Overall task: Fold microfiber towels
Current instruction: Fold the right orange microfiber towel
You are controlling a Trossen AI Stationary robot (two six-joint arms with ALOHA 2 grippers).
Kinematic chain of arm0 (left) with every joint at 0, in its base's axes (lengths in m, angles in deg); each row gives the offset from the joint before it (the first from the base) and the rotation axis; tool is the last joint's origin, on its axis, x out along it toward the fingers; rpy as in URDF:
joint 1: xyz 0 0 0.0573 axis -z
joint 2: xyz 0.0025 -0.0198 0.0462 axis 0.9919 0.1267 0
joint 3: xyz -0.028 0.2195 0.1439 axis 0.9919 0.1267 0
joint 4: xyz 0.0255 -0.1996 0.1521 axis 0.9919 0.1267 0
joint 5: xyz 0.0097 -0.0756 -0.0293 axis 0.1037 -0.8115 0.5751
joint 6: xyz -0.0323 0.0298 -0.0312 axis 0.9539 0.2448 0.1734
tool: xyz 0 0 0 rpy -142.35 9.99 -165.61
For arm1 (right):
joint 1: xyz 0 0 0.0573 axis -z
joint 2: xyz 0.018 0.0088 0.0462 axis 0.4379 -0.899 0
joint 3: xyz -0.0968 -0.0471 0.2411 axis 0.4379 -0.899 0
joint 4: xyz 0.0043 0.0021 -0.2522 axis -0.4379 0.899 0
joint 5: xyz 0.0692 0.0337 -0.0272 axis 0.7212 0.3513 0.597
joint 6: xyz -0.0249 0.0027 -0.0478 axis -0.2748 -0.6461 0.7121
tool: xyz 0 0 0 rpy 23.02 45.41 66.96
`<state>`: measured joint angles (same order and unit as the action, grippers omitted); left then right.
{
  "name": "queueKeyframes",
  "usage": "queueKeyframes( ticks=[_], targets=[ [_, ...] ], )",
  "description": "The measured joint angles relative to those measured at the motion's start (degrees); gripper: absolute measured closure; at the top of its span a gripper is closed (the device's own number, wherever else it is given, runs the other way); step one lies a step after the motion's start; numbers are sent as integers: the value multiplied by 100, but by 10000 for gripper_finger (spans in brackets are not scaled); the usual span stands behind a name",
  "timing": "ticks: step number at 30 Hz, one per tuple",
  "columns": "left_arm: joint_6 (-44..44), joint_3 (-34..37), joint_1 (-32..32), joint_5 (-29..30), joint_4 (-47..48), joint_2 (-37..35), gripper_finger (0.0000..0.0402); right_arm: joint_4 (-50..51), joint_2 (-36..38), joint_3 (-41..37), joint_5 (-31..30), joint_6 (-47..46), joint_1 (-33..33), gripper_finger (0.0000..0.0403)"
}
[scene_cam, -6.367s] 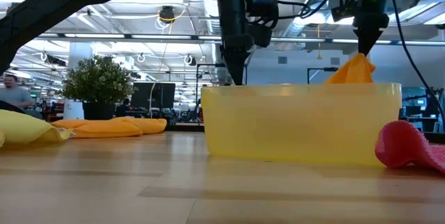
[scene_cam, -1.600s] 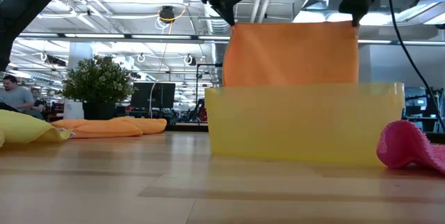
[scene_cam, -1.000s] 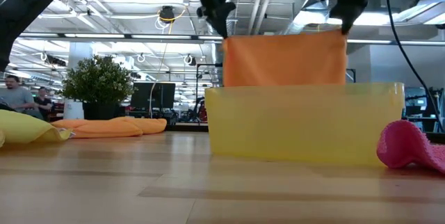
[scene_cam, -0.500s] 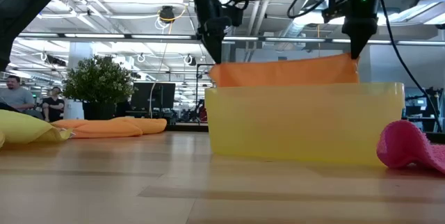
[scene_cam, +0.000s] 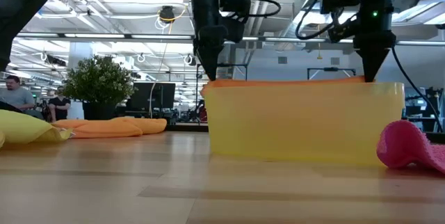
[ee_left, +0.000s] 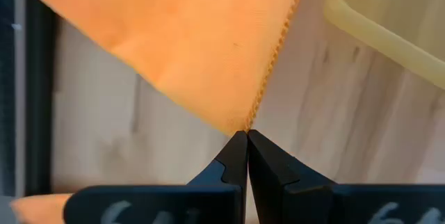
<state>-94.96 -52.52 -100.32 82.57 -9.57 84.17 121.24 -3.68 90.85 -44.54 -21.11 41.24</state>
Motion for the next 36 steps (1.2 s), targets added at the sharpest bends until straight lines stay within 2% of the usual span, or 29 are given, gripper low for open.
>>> queueKeyframes(
  ticks=[4, 15, 18, 21, 27, 36],
  targets=[
    [10, 102, -6, 59, -238, 2, 401, -277, 0, -187, -26, -17, -42, 397],
    [169, 225, -301, 298, -1310, 4, 401, -1154, 0, -692, -293, -24, 691, 397],
    [362, 225, -381, 622, -1466, 4, 401, -1182, 0, -776, -690, -107, 892, 397],
    [451, 223, -492, 651, -1487, 12, 401, -1263, 0, -776, -896, -113, 1078, 397],
    [676, 219, -643, 735, -2015, 355, 401, -1515, -6, -776, -914, -79, 1339, 397],
    [583, 204, -842, 860, -2273, 724, 401, -1592, -9, -776, -1001, 31, 1585, 397]
  ],
)
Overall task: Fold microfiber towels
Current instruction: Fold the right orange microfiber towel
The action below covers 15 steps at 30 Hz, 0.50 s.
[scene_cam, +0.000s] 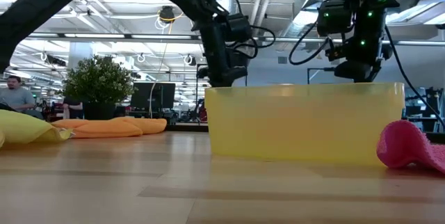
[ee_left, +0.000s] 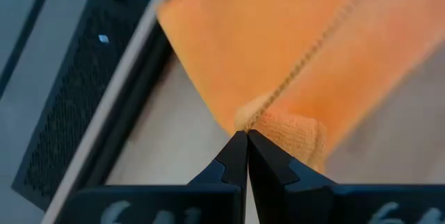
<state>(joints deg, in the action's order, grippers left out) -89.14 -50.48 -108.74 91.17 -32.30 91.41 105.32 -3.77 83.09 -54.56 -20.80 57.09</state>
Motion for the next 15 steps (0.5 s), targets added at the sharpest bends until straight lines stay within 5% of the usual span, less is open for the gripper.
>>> queueKeyframes(
  ticks=[8, 15],
  targets=[
    [31, 2, -166, 72, -155, 39, 401, -125, -2, 0, 221, 8, 206, 391],
    [138, 2, -201, 105, -598, 39, 381, -384, -2, 0, 297, 321, 255, 347]
  ],
)
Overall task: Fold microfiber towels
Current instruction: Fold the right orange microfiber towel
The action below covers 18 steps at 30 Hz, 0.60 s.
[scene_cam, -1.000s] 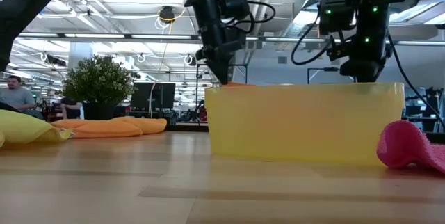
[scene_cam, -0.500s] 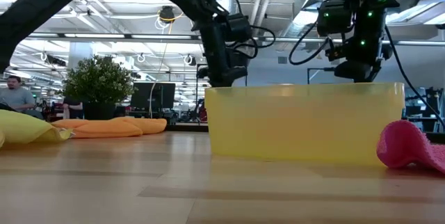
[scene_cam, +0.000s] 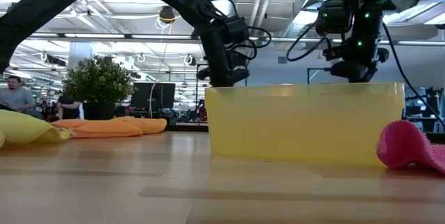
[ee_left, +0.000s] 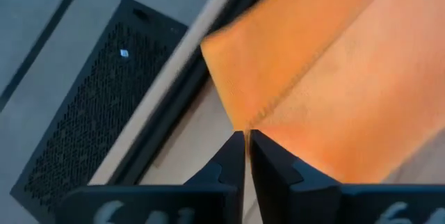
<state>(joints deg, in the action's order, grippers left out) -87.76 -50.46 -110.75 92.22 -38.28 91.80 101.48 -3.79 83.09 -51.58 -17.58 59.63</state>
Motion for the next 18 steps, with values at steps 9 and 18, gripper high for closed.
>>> queueKeyframes(
  ticks=[9, 18],
  targets=[
    [-2, 0, -40, -6, -177, 0, 295, -167, 0, 0, -83, 34, 25, 257],
    [-1594, 0, 6, -1343, 730, 0, 264, 57, 94, 0, 1244, 1052, -88, 200]
  ],
)
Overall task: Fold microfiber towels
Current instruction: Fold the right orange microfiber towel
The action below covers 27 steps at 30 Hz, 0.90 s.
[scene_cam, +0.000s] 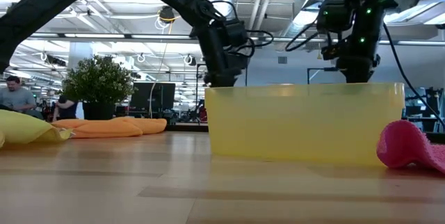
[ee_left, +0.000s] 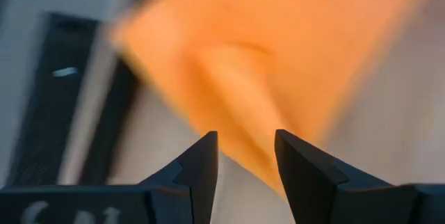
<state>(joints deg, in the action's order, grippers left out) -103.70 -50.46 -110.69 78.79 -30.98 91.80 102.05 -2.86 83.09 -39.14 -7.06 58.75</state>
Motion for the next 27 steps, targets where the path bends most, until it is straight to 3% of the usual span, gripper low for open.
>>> queueKeyframes(
  ticks=[3, 10, 16, 27],
  targets=[
    [-911, 10, 56, -440, 458, 0, 264, 189, 24, 0, 305, 242, -123, 199],
    [-1856, 363, 249, -470, 146, -4, 264, 276, 25, 0, 535, 572, -367, 210],
    [-1907, 505, 468, -177, 61, -4, 264, 273, 25, -7, 623, 907, -488, 219],
    [-1324, 472, 508, 34, 124, -4, 264, -488, 14, -762, 879, 1964, -502, 234]
  ],
)
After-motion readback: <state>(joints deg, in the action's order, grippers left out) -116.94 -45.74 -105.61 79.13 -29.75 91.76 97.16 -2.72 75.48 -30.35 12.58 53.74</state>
